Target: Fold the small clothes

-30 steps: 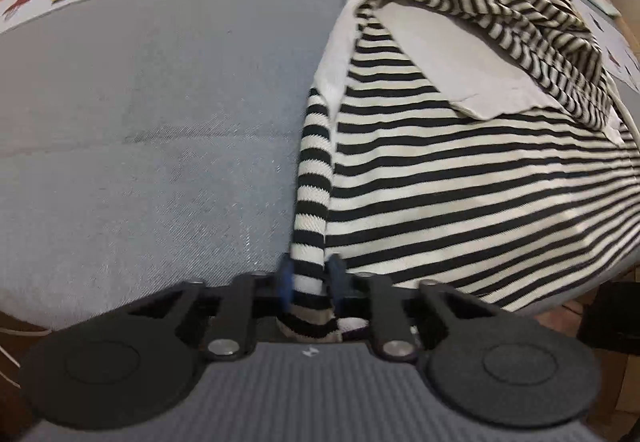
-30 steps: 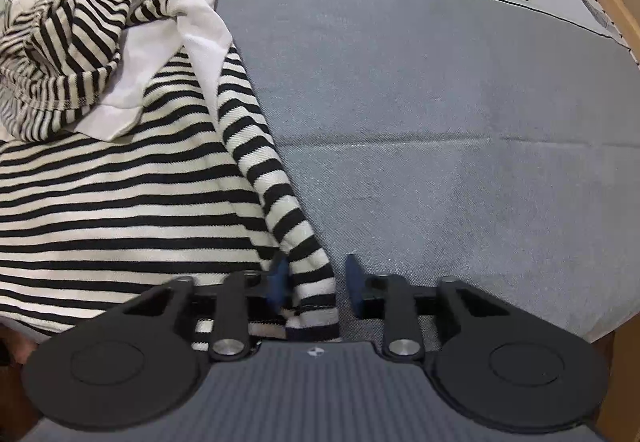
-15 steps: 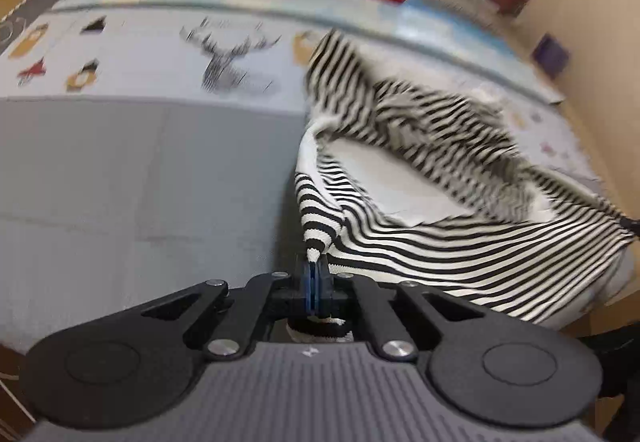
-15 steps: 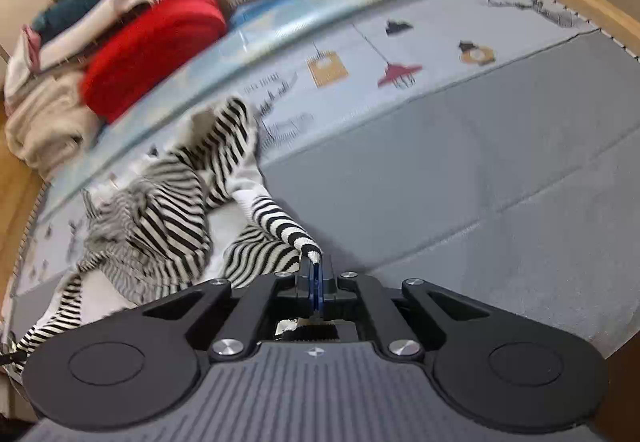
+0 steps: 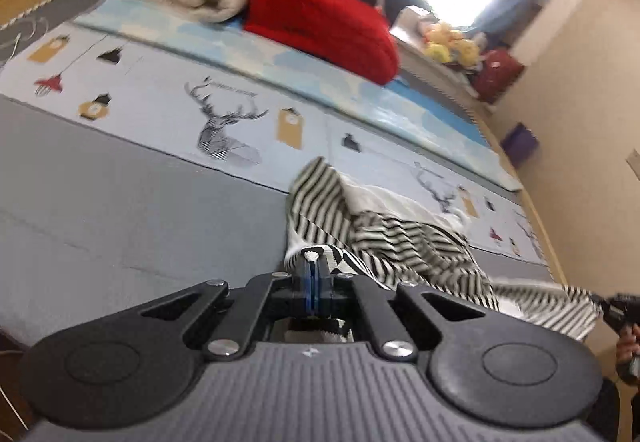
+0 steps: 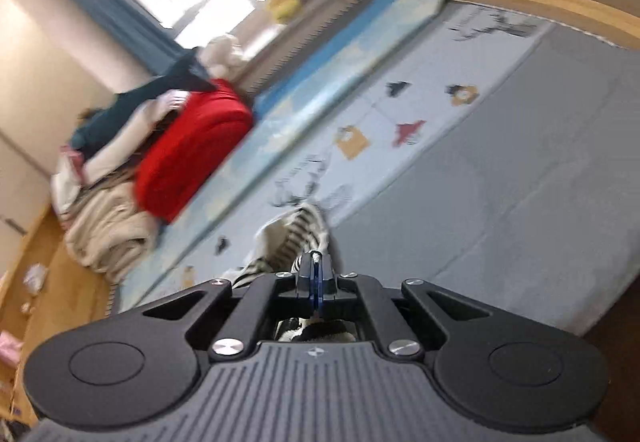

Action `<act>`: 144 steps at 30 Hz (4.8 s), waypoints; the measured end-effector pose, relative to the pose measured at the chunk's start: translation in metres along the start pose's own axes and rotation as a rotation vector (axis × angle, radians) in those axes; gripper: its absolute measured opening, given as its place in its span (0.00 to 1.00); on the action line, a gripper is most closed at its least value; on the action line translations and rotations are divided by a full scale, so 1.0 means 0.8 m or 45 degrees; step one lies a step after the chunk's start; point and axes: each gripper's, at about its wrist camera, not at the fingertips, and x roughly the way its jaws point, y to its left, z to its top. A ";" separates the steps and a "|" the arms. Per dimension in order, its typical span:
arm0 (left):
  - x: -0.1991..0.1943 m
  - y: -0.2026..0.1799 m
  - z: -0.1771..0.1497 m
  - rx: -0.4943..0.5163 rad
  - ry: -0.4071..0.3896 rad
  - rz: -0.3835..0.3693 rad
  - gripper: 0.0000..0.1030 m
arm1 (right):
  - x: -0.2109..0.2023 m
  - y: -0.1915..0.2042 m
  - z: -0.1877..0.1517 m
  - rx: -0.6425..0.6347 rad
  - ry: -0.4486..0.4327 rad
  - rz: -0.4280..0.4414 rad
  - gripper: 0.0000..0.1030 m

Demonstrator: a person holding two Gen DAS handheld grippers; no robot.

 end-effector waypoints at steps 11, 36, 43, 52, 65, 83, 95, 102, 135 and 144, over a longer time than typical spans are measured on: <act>0.218 0.041 0.137 -0.196 0.129 0.206 0.01 | 0.184 0.040 0.079 0.081 0.067 -0.141 0.01; 0.379 -0.036 0.093 0.378 0.510 0.065 0.38 | 0.409 0.115 0.012 -0.673 0.488 0.047 0.51; 0.368 -0.062 0.071 0.605 0.494 -0.021 0.38 | 0.426 0.102 -0.007 -0.647 0.683 0.001 0.51; 0.410 -0.076 0.050 0.750 0.477 0.107 0.38 | 0.436 0.055 0.003 -0.141 0.636 -0.051 0.51; 0.401 -0.064 0.108 0.589 0.287 0.157 0.00 | 0.430 0.080 0.024 0.013 0.385 -0.188 0.05; 0.358 0.018 0.159 0.119 0.274 0.277 0.35 | 0.463 0.094 0.059 0.042 0.127 -0.140 0.16; 0.382 0.019 0.146 0.027 0.378 0.286 0.07 | 0.474 0.085 0.022 0.030 0.434 -0.237 0.45; 0.314 0.023 0.201 -0.217 -0.132 0.113 0.06 | 0.453 0.092 0.050 0.172 0.226 -0.121 0.06; 0.313 0.047 0.009 -0.056 0.453 0.142 0.37 | 0.339 -0.024 -0.033 -0.076 0.478 -0.139 0.58; 0.288 0.025 0.030 0.024 0.329 0.096 0.05 | 0.348 0.006 -0.033 -0.105 0.424 -0.062 0.09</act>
